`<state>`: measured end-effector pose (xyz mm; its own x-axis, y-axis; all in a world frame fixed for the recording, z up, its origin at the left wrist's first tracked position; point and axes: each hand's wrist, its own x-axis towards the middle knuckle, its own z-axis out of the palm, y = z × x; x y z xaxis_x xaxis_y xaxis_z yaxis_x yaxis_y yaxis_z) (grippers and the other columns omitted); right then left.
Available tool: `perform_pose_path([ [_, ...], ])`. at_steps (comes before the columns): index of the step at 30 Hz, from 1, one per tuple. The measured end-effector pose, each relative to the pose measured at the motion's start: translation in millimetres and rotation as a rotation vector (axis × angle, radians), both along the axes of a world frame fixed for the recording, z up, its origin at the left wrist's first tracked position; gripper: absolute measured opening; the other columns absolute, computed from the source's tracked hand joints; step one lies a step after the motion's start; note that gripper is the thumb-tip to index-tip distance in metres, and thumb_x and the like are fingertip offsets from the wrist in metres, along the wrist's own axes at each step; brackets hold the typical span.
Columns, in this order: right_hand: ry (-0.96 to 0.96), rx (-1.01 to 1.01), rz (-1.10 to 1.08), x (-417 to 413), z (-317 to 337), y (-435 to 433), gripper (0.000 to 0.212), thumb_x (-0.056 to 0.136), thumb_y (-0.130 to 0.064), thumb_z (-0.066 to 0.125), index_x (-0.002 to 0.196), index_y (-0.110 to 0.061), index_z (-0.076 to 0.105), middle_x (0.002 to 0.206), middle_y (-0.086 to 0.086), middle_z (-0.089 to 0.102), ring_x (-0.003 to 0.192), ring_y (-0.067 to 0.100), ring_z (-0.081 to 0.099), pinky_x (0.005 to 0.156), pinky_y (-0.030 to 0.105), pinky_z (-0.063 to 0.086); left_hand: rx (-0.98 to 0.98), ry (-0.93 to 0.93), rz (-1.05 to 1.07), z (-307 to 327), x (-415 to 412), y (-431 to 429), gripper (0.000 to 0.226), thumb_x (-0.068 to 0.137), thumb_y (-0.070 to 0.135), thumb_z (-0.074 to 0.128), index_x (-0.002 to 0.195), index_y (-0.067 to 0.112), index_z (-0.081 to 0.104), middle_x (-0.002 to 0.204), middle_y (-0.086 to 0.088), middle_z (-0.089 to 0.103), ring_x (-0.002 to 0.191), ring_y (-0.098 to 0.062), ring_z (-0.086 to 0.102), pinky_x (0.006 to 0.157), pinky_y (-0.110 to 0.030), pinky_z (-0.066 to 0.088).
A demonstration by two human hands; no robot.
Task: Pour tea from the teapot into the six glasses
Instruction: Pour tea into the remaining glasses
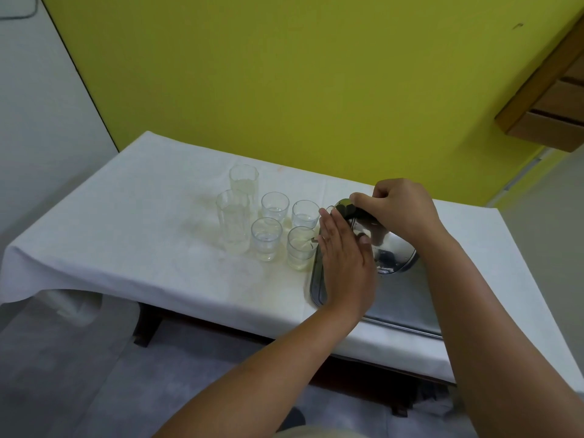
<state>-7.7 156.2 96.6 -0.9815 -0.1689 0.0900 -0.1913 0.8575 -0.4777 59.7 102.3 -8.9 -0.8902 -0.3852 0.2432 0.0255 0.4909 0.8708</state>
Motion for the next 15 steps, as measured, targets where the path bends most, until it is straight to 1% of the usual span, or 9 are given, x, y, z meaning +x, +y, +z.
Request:
perform_pose_path([
  [3, -0.005, 0.017, 0.009, 0.6, -0.7, -1.4, 0.044, 0.081, -0.05, 0.062, 0.063, -0.011, 0.051, 0.048, 0.007, 0.059, 0.052, 0.017, 0.047, 0.05, 0.03, 0.033, -0.008, -0.002, 0.003, -2.7, -0.1, -0.5, 0.061, 0.097, 0.029, 0.02, 0.145, 0.006, -0.01, 0.153, -0.006, -0.022, 0.139, -0.008, -0.023, 0.114, -0.027, -0.012],
  [5, -0.001, 0.031, 0.018, 1.5, 0.5, -3.0, 0.044, 0.082, -0.05, 0.063, 0.063, -0.012, 0.051, 0.049, 0.007, 0.058, 0.053, 0.017, 0.047, 0.05, 0.03, 0.033, -0.02, 0.004, 0.007, -4.1, 0.4, -0.9, 0.06, 0.097, 0.035, 0.012, 0.144, 0.007, -0.012, 0.152, -0.005, -0.023, 0.139, -0.009, -0.023, 0.113, -0.026, -0.013],
  [8, 0.007, 0.051, 0.035, 3.1, 3.5, -5.1, 0.045, 0.084, -0.049, 0.062, 0.064, -0.011, 0.049, 0.047, 0.006, 0.055, 0.049, 0.014, 0.044, 0.047, 0.03, 0.029, -0.041, 0.017, 0.015, -4.2, 0.4, -1.9, 0.067, 0.094, 0.046, 0.003, 0.143, 0.004, -0.013, 0.15, -0.004, -0.023, 0.14, -0.011, -0.021, 0.114, -0.028, -0.011],
  [11, 0.027, 0.074, 0.049, 3.6, 4.8, -6.5, 0.045, 0.085, -0.049, 0.062, 0.064, -0.011, 0.048, 0.046, 0.005, 0.052, 0.047, 0.012, 0.041, 0.047, 0.029, 0.026, -0.052, 0.036, 0.037, -5.0, -0.3, -2.2, 0.073, 0.088, 0.051, -0.006, 0.142, 0.003, -0.012, 0.15, -0.005, -0.02, 0.141, -0.013, -0.018, 0.115, -0.03, -0.008],
  [13, 0.041, 0.09, 0.05, 2.7, 5.2, -7.3, 0.046, 0.084, -0.049, 0.062, 0.062, -0.012, 0.046, 0.046, 0.004, 0.051, 0.047, 0.013, 0.041, 0.047, 0.03, 0.026, -0.058, 0.042, 0.042, -6.2, -0.4, -1.7, 0.072, 0.087, 0.054, -0.009, 0.14, 0.006, -0.016, 0.151, -0.007, -0.019, 0.141, -0.013, -0.017, 0.114, -0.029, -0.009],
  [15, 0.059, 0.111, 0.061, 1.2, 5.1, -8.3, 0.046, 0.083, -0.049, 0.063, 0.06, -0.014, 0.044, 0.046, 0.004, 0.051, 0.049, 0.017, 0.043, 0.047, 0.03, 0.027, -0.043, 0.047, 0.041, -6.7, -0.1, -1.2, 0.071, 0.087, 0.055, -0.008, 0.139, 0.007, -0.016, 0.153, -0.009, -0.016, 0.141, -0.013, -0.016, 0.114, -0.027, -0.009],
])
